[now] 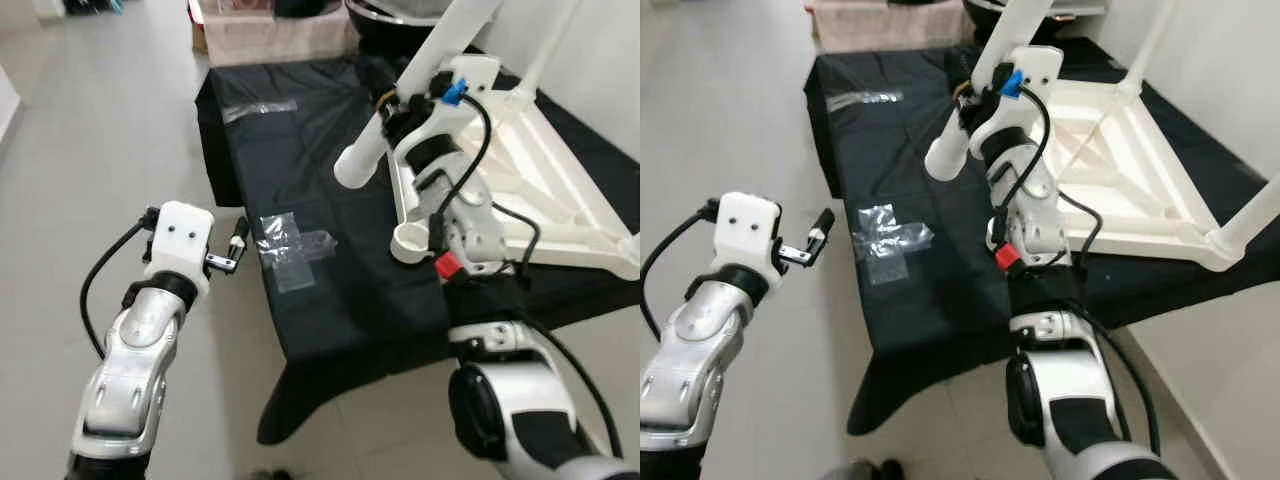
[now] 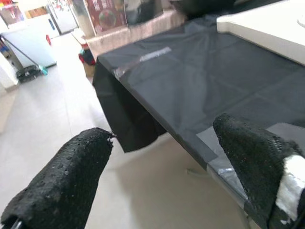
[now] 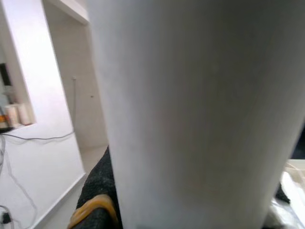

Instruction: Building children table

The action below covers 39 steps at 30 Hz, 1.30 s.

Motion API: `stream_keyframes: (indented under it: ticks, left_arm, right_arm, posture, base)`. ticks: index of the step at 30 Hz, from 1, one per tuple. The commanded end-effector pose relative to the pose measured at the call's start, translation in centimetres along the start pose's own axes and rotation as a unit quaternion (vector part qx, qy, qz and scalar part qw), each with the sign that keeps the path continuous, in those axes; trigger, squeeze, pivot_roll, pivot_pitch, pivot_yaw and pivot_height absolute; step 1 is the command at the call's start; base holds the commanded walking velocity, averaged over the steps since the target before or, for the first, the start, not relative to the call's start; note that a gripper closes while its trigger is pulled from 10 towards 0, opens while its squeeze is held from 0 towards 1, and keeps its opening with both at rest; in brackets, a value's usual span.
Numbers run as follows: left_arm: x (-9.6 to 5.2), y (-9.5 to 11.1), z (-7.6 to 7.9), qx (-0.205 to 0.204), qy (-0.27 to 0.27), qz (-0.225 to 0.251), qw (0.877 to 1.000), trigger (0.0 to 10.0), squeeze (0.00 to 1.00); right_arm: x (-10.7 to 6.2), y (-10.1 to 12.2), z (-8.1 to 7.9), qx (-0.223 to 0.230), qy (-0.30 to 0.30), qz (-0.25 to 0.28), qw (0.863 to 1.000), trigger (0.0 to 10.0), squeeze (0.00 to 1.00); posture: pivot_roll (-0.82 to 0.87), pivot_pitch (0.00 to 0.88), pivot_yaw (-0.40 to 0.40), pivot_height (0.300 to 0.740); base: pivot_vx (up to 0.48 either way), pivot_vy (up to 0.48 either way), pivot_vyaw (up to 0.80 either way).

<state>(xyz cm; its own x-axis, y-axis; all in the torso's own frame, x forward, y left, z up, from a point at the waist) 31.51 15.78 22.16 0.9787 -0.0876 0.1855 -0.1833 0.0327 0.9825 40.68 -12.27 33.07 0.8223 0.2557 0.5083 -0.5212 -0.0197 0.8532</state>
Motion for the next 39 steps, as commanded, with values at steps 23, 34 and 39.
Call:
stream_keyframes:
  ticks: [23, 34, 39]
  left_arm:
    - [0.0, 0.0, -1.1, 0.003, 0.029, 0.002, 1.000, 10.0, 0.00]
    - [-0.2, -0.1, -0.2, -0.004, 0.011, 0.000, 1.000, 10.0, 0.00]
    - [-1.0, -0.6, 1.1, -0.028, -0.028, -0.017, 0.999, 10.0, 0.00]
  right_arm:
    - [0.1, 1.2, -0.9, 0.001, 0.029, 0.026, 0.999, 10.0, 0.00]
    - [0.5, 1.0, -1.4, 0.028, 0.170, 0.013, 0.985, 10.0, 0.00]
    - [0.8, 0.4, 0.2, -0.007, 0.262, -0.036, 0.964, 10.0, 0.00]
  posture:
    - [0.13, 0.149, -0.035, 0.740]
    - [0.14, 0.170, -0.041, 0.740]
    - [0.13, 0.197, -0.048, 0.740]
  base:
    - [0.259, -0.067, 0.00]
    - [0.000, 0.000, 0.00]
    - [0.000, 0.000, 0.00]
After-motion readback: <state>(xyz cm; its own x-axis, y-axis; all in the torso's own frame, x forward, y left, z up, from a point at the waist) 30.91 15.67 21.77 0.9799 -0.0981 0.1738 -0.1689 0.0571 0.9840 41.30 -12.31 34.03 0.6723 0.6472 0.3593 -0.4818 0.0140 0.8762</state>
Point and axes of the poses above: a point about 5 cm out from each wrist's last joint towards the gripper, its own x axis pointing out of the wrist towards the gripper, its own y axis along the axis of the wrist's last joint, z = x × y, the point moved 3 cm from there along x, pointing out of the wrist towards the gripper, and after that the axes turned 14 degrees about -x, right-handed, at the moved point
